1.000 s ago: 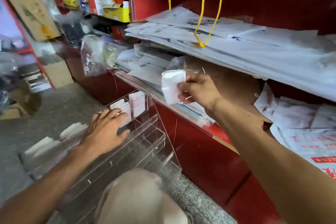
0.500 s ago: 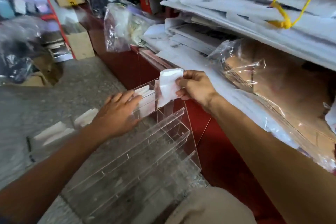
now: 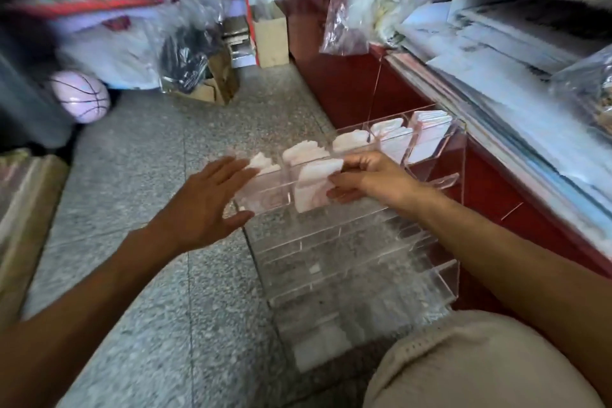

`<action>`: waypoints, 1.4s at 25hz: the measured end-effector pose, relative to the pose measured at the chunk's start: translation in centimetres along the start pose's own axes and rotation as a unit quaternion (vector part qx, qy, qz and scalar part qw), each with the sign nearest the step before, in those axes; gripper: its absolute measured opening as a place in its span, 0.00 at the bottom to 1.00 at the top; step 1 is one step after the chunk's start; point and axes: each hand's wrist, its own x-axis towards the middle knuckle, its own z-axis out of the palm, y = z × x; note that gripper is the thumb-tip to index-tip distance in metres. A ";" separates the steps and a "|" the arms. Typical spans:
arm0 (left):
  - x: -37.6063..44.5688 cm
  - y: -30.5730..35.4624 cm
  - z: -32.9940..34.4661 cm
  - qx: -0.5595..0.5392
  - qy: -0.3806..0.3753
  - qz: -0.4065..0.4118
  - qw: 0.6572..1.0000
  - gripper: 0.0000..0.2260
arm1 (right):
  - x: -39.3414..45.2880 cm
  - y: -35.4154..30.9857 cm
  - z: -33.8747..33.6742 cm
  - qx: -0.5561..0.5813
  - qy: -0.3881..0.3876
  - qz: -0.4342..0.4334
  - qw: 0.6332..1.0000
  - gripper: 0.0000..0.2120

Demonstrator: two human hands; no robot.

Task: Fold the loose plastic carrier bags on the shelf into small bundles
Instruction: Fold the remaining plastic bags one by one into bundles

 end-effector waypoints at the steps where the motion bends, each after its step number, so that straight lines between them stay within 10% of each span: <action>1: -0.3 0.0 0.2 -0.014 0.004 0.001 1.000 0.34 | 0.3 0.0 1.0 -0.023 -0.010 0.005 1.000 0.07; 21: -0.1 0.4 1.6 -0.059 -0.006 -0.011 0.998 0.56 | 1.9 3.0 4.6 -0.263 -0.115 0.009 0.958 0.17; 35: -2.4 8.6 3.6 0.056 0.065 0.052 0.995 0.33 | -12.6 -0.7 -7.2 -0.482 0.223 0.005 0.848 0.36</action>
